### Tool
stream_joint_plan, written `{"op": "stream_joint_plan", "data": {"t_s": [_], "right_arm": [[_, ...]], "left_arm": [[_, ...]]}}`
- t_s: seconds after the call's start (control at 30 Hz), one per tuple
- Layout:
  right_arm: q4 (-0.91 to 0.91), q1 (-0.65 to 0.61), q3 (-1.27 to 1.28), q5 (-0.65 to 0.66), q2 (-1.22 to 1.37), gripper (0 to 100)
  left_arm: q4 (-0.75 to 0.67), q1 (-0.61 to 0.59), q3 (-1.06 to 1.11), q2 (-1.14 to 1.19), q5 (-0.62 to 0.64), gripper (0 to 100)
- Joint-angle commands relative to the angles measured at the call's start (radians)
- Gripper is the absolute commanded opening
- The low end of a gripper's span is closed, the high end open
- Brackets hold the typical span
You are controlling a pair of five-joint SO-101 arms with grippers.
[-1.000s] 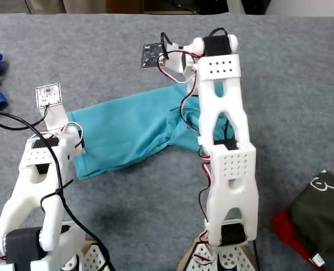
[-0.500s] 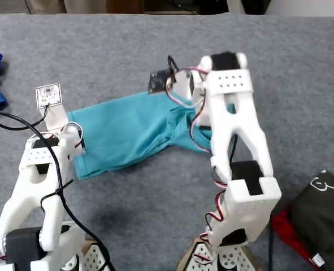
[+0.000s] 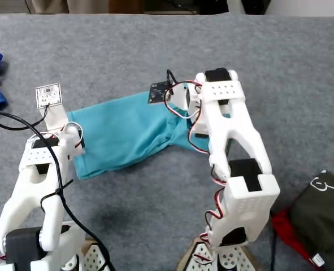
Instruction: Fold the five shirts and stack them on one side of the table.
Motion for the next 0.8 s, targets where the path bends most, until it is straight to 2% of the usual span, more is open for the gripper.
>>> {"op": "stream_joint_plan", "data": {"t_s": [0.0, 0.13, 0.3, 0.77], "right_arm": [[-0.011, -0.041, -0.077, -0.014, -0.002, 0.5], [-0.012, -0.099, -0.113, -0.014, 0.024, 0.5], [-0.011, -0.090, -0.189, -0.017, 0.143, 0.5], [-0.005, -0.137, -0.584, -0.104, 0.375, 0.5]], "left_arm": [[-0.015, 0.009, 0.000, -0.035, -0.008, 2], [-0.015, 0.009, 0.000, -0.035, -0.008, 2], [-0.015, 0.009, 0.000, -0.035, -0.008, 2], [-0.015, 0.009, 0.000, -0.035, -0.008, 2]]}}
